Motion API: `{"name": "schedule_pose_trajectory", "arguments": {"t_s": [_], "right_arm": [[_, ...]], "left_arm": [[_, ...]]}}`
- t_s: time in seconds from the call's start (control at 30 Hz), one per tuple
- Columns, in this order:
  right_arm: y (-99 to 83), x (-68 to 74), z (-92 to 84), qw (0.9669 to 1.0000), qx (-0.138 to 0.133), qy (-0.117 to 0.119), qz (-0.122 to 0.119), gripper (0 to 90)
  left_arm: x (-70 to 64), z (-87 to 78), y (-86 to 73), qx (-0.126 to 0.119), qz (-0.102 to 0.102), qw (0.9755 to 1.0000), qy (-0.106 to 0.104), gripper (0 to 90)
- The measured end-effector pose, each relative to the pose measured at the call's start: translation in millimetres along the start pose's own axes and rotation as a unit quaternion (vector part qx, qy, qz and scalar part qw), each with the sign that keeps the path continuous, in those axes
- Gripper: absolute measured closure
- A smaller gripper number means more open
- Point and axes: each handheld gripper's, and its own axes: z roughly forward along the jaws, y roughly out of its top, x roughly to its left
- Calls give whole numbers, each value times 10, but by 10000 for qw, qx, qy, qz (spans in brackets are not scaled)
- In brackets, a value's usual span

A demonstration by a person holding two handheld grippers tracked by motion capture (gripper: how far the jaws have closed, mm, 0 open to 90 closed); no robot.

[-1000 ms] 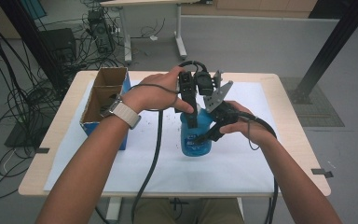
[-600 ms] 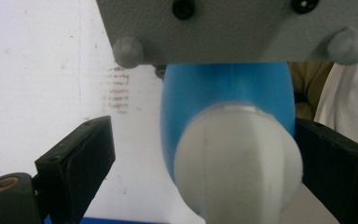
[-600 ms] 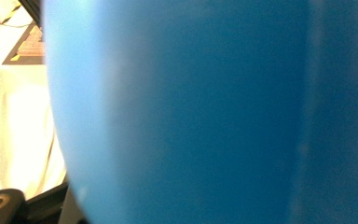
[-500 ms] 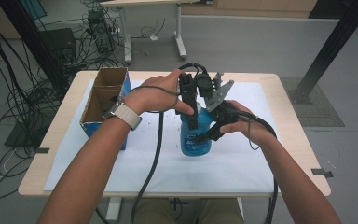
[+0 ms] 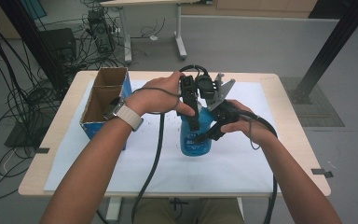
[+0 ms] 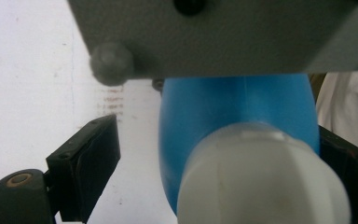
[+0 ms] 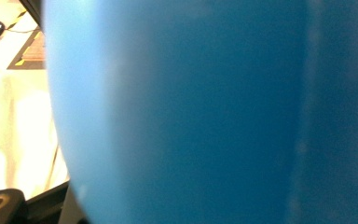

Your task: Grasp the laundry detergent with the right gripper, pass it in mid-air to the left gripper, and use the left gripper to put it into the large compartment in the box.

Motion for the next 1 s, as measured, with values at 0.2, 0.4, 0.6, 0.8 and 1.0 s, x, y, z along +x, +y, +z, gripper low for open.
{"name": "schedule_pose_trajectory", "arguments": {"t_s": [0.2, 0.4, 0.6, 0.8, 1.0], "right_arm": [[6, 10, -3, 10000, 35, -8, 5, 438], [11, 13, -2, 10000, 16, 8, 9, 438], [9, 11, 3, 10000, 26, 12, 5, 438], [10, 12, 9, 10000, 18, 33, -9, 438], [6, 14, 5, 10000, 34, 32, -26, 438]], "left_arm": [[-14, 24, 0, -31, -3, 10000, -59, 163], [-31, 31, -5, -85, 2, 9998, -152, 222], [-31, 43, -9, -40, 84, 9997, -229, 275], [-37, 47, -6, -27, 130, 9996, -254, 319], [-38, 56, -9, -63, 171, 9992, -369, 375]]}}
